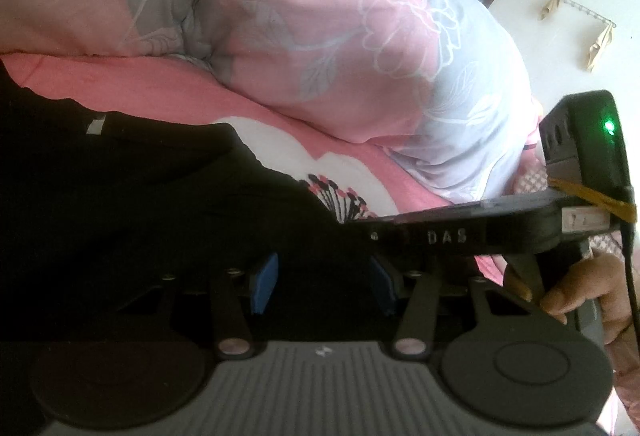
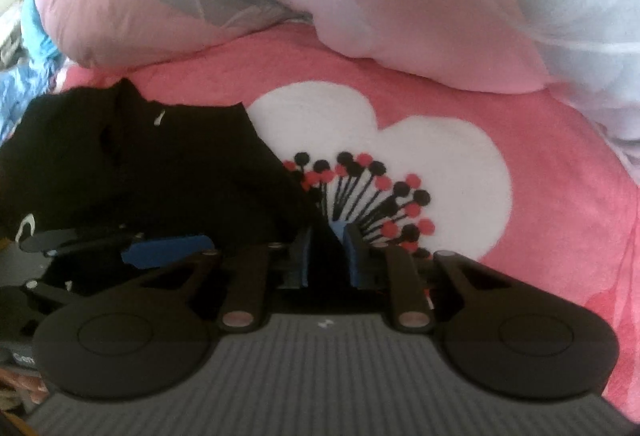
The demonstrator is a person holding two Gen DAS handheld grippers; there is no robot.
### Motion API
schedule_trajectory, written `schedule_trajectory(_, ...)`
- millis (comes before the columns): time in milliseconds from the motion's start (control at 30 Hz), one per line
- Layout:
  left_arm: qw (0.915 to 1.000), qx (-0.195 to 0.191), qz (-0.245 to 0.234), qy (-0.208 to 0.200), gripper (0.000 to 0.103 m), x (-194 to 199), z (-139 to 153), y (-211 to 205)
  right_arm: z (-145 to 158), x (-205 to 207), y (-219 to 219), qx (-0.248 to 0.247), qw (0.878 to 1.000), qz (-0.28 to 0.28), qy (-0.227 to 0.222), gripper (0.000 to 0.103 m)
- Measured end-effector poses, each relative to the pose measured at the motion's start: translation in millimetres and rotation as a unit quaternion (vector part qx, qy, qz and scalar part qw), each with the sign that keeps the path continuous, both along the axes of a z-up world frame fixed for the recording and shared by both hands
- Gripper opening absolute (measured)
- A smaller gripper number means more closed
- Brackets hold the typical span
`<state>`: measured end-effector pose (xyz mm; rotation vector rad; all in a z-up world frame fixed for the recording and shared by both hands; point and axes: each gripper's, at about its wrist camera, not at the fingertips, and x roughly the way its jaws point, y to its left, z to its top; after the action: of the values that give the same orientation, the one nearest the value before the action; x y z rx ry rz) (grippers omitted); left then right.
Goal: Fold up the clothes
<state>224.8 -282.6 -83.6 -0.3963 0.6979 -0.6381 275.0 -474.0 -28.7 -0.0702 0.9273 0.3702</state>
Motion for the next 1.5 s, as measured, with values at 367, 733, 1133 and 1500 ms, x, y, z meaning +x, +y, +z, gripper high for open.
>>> schedule_trajectory(367,1.0000,-0.001,0.000,-0.001,0.052,-1.3,-0.8,1.0,11.4,-6.0,36.3,-0.150,0.980,0.013,-0.129,0.001)
schedule_trajectory(733,1.0000,-0.003,0.002,0.002,0.049,0.0,-2.0,2.7,12.9,10.2,-22.0,-0.057,0.984,-0.101,-0.133,0.024)
schedule_trajectory(1133,1.0000,-0.005,0.000,0.001,0.052,0.3,-3.4,2.6,5.7,-44.2,-110.6,0.088,0.964,-0.253,-0.008,0.048)
schedule_trajectory(1500,1.0000,-0.007,0.000,0.002,0.052,0.3,-3.8,3.1,12.1,-86.3,-81.4,-0.011,0.966,-0.231,-0.119,0.004)
